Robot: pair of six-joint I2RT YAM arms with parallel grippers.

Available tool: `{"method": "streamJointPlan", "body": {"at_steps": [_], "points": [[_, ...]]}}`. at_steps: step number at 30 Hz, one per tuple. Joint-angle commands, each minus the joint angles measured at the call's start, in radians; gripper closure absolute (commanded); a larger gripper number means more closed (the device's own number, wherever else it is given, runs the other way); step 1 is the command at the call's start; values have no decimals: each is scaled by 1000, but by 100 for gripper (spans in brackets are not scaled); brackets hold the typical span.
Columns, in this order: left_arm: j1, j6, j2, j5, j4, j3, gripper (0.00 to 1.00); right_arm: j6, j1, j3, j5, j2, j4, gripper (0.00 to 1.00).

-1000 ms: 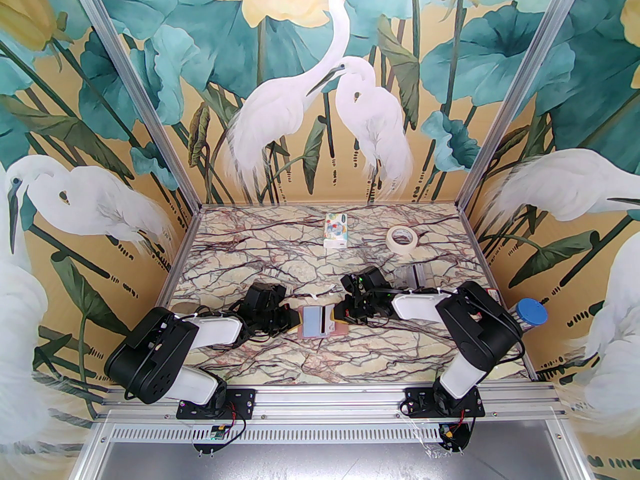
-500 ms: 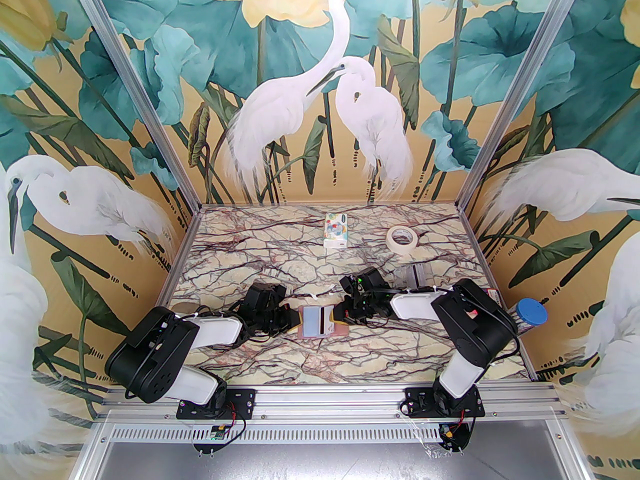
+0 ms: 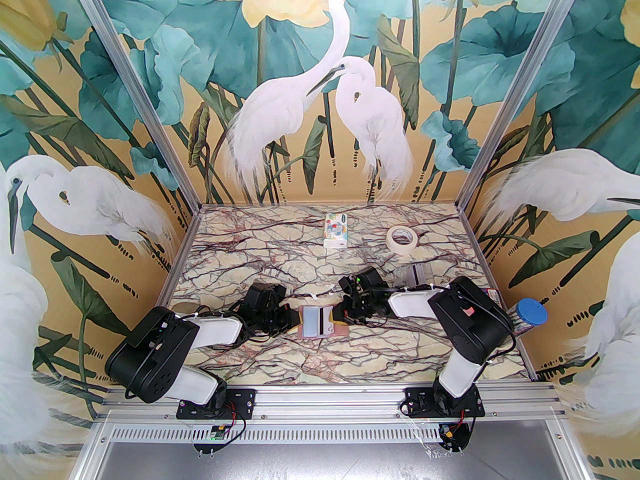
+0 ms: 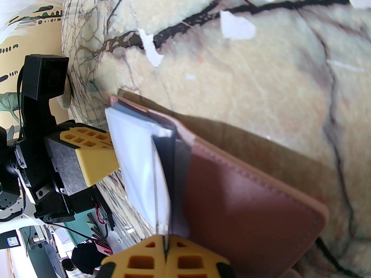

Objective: Put the credit cards into the card holder

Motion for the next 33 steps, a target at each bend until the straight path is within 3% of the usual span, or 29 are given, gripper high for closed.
{"method": "streamJointPlan", "body": {"at_steps": [1,33], "points": [[-14,11,44,-57,-73,-19,95,-44,1,26,38,24,-82,100],[-14,25,77,-60,-73,-12,95,-221,-45,152,5,107,-287,100]]}}
